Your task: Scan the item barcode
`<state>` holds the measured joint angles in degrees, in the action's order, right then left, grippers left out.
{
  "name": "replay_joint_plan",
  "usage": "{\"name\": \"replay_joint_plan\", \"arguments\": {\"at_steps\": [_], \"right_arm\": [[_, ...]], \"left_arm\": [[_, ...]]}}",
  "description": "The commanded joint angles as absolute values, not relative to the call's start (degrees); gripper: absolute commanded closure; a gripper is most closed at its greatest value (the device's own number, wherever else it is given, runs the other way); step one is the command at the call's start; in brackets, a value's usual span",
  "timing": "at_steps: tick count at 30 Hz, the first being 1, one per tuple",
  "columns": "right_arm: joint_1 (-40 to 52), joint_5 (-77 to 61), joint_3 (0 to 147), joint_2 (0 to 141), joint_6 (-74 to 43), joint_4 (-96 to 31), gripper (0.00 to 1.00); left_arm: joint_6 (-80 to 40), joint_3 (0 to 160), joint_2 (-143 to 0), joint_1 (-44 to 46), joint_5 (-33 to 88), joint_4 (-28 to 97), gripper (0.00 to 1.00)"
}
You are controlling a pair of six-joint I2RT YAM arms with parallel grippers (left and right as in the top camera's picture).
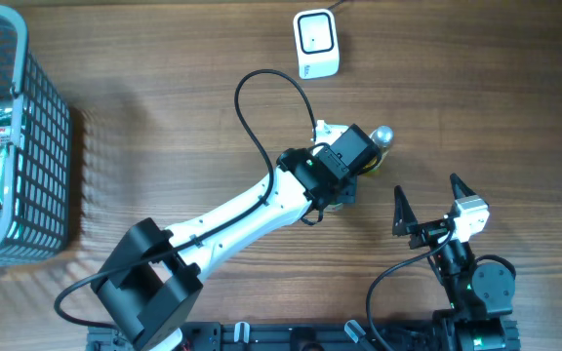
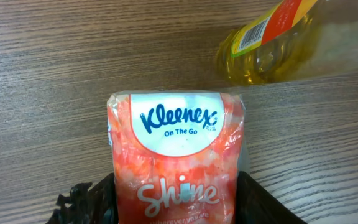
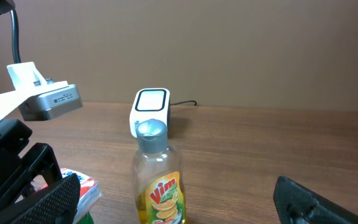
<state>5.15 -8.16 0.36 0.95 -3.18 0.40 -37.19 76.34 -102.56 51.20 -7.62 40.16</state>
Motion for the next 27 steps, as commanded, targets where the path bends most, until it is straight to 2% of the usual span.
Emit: {"name": "replay_joint_plan", "arguments": {"at_steps": [1,2,10,12,15,18,19,24,27], "right_arm": [[4.9,-8.9,0.3,0.8,-3.4,0.6,0.0],[4.9,-8.9,0.3,0.8,-3.4,0.6,0.0],[4.9,-8.9,0.3,0.8,-3.4,0.6,0.0],[4.9,-8.9,0.3,0.8,-3.4,0.6,0.0],[4.9,-8.9,0.3,0.8,-3.4,0.6,0.0],[4.9,-8.9,0.3,0.8,-3.4,0.6,0.0],[4.9,-8.9,0.3,0.8,-3.4,0.6,0.0],[4.9,-8.9,0.3,0.8,-3.4,0.6,0.0],[4.9,-8.9,0.3,0.8,-3.4,0.6,0.0]], "left_arm": [[-33.3,76.0,-102.7,51.1,-7.6,39.9,0.56],[-30.2,76.2,-101.7,50.6,-9.3,40.1,0.64],[-30.2,76.2,-95.1,44.7,-12.5,44.6,0.66],[-30.2,76.2,-95.4,43.7,-11.8,47.5,0.63],[-30.2,76.1,-95.5,43.8,-11.2,49.8,0.52],[-30.2,76.1,-95.5,43.8,-8.3,50.0,0.34],[-30.2,76.1,-95.5,43.8,-8.2,50.0,0.32],[-30.2,76.1,-95.6,43.8,-8.1,50.0,0.32],[-30.2,76.0,-96.6,44.4,-8.0,50.0,0.37]]}}
